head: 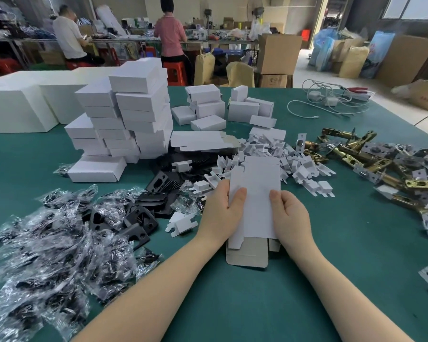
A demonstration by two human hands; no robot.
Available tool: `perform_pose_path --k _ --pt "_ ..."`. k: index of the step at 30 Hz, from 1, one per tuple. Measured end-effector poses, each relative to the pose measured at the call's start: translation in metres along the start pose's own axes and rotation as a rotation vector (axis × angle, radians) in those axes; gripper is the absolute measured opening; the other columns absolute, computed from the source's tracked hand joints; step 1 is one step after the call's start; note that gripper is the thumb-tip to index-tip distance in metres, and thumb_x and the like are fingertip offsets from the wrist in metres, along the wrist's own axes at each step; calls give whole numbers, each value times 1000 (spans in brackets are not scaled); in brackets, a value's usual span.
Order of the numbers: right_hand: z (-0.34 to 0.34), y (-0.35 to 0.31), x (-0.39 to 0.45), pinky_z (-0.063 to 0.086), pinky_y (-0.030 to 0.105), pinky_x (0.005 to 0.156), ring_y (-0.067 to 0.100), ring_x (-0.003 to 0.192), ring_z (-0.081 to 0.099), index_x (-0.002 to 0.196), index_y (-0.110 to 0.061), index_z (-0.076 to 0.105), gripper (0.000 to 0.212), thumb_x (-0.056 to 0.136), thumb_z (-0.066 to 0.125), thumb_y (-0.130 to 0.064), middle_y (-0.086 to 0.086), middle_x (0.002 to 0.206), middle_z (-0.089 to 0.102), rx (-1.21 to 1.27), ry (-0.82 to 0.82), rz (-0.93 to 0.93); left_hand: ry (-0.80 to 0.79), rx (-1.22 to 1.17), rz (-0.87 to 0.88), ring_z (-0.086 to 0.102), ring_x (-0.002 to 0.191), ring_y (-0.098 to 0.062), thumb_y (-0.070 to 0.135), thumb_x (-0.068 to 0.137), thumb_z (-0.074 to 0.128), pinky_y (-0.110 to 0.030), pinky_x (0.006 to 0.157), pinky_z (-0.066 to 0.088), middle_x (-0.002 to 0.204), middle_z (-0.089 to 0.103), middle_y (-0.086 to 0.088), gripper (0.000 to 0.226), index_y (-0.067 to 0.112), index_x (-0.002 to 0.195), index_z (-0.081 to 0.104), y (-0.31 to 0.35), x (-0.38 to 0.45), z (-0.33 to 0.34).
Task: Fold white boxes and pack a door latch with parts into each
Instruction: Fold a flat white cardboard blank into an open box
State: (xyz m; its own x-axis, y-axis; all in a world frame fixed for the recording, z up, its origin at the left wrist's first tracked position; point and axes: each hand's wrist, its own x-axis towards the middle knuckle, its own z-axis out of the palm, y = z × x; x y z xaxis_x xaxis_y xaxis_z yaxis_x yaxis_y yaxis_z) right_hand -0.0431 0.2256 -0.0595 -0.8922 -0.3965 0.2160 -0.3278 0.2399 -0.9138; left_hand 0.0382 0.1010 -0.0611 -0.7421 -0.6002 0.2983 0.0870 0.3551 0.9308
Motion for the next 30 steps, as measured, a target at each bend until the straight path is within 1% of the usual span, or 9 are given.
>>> perform_pose_path --k 3,7,11,14,17,19,25,28,30 --pt "0 0 1 32 17 48 5 53 36 73 -4 48 39 102 46 -30 -1 64 47 -6 1 -3 13 15 25 63 89 -13 43 92 49 -35 79 52 96 68 4 28 18 104 56 2 -3 2" --pt "-1 0 -1 32 15 48 3 51 36 69 -14 51 38 101 47 -34 -13 57 43 42 5 8 46 4 -2 60 81 1 36 97 51 -17 71 49 90 66 17 12 25 99 56 3 -5 1" --pt "-1 -1 -5 34 12 49 0 52 39 75 -23 58 29 100 49 -34 -14 58 48 35 6 -4 93 -72 -48 59 85 -27 30 100 51 -39 78 49 95 64 -12 26 4 103 54 4 -1 -2" --pt "-1 -2 -5 36 10 50 -1 52 42 77 -23 57 27 101 48 -32 -17 56 51 40 11 -16 70 -163 -85 44 70 -19 39 95 49 -35 67 40 80 51 -10 41 -2 98 49 8 -4 -1" --pt "-2 -1 -4 36 11 50 -1 53 42 77 -21 56 26 101 49 -29 -13 58 52 52 13 -18 77 -90 -65 44 67 -8 30 100 48 -24 62 38 76 51 -7 24 7 92 51 6 -4 0" --pt "-2 0 -2 36 11 50 0 52 42 78 -19 56 26 101 50 -28 -7 63 52 61 3 -5 69 -26 -35 45 65 -2 22 102 47 -16 60 38 76 53 6 15 19 88 50 6 -4 0" --pt "-2 2 -2 36 10 51 -1 54 45 79 -22 59 25 100 50 -30 -13 59 53 80 1 2 26 -152 -72 42 71 -13 25 104 45 -30 66 37 77 48 -8 23 9 87 48 5 -2 0" --pt "-4 1 -2 36 7 52 -5 58 48 80 -26 58 24 101 47 -32 -20 61 57 99 74 8 -12 -291 -104 52 68 -1 24 101 46 -12 63 42 73 59 16 19 24 86 57 6 -2 -3" --pt "-6 0 -2 35 8 52 -7 58 48 75 -30 52 28 101 45 -33 -26 61 55 132 139 19 -75 -326 -115 62 83 4 28 95 52 -10 71 47 89 70 22 14 28 102 64 5 -2 -4"
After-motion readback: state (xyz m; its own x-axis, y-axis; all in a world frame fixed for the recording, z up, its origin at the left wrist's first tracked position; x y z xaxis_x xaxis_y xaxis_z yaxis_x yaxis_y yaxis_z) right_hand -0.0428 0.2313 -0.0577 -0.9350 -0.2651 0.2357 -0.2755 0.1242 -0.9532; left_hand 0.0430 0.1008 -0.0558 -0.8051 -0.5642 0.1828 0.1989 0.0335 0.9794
